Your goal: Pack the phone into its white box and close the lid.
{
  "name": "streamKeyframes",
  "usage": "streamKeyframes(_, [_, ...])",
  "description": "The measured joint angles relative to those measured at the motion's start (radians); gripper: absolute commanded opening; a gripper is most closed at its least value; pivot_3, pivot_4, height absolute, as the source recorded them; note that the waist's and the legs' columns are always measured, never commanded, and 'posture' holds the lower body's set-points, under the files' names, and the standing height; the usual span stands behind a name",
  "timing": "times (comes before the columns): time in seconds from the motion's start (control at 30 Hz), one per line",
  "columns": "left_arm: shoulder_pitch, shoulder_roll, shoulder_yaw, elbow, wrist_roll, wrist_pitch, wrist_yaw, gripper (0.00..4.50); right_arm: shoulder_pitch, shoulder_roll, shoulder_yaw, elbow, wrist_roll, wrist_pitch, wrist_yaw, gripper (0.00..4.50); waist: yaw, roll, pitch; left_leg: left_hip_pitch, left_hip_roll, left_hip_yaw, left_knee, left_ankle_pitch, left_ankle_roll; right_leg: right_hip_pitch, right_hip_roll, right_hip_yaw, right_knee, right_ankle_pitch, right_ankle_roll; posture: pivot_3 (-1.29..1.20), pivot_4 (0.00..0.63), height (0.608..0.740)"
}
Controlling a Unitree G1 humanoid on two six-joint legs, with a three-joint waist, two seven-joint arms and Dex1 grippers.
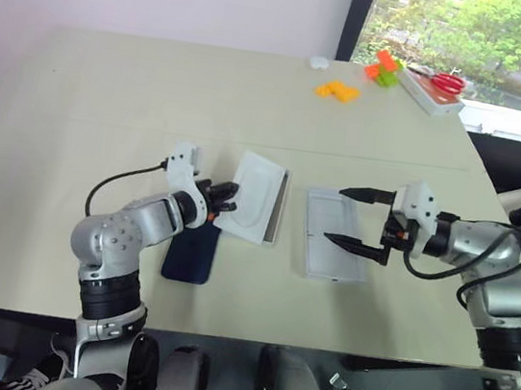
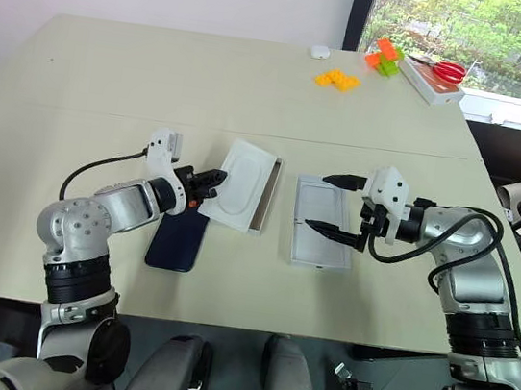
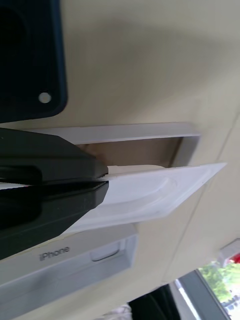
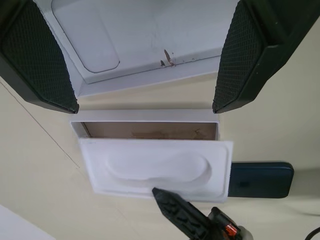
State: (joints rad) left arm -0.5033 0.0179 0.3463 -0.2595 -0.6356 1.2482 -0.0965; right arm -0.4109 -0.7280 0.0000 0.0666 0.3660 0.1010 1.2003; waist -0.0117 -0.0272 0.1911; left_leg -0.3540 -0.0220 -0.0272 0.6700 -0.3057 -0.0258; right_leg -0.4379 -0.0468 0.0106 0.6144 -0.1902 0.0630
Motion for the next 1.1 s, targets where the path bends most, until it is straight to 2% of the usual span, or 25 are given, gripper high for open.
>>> streamKeyframes(0.27, [0.0, 0.002, 0.002, 0.013, -0.002, -0.031, 0.018, 0.05, 0.0, 0.002, 0.0, 0.0, 0.0, 0.0, -0.01, 4.5, 0.0, 0.0, 0.0, 0.0, 0.0, 0.0, 0.0, 0.0, 0.0, 0.0, 0.0, -0.001, 0.0, 0.0, 0.0, 0.0, 0.15, 0.74])
streamKeyframes(0.63, [0.015, -0.047, -0.018, 0.06, 0.014, -0.105, 0.063, 0.05, -0.004, 0.004, 0.0, 0.0, 0.0, 0.0, -0.015, 4.5, 0.001, 0.0, 0.0, 0.0, 0.0, 0.0, 0.0, 0.0, 0.0, 0.001, 0.0, -0.001, 0.0, 0.0, 0.0, 0.0, 0.15, 0.74])
streamKeyframes(1.1, [0.038, -0.067, -0.078, 0.063, 0.014, -0.097, 0.074, 0.05, -0.01, 0.007, 0.0, -0.003, -0.006, -0.001, -0.027, 4.5, 0.0, 0.0, 0.0, 0.0, 0.0, 0.0, 0.0, 0.0, 0.0, 0.001, 0.0, -0.001, 0.0, 0.0, 0.0, 0.0, 0.15, 0.74])
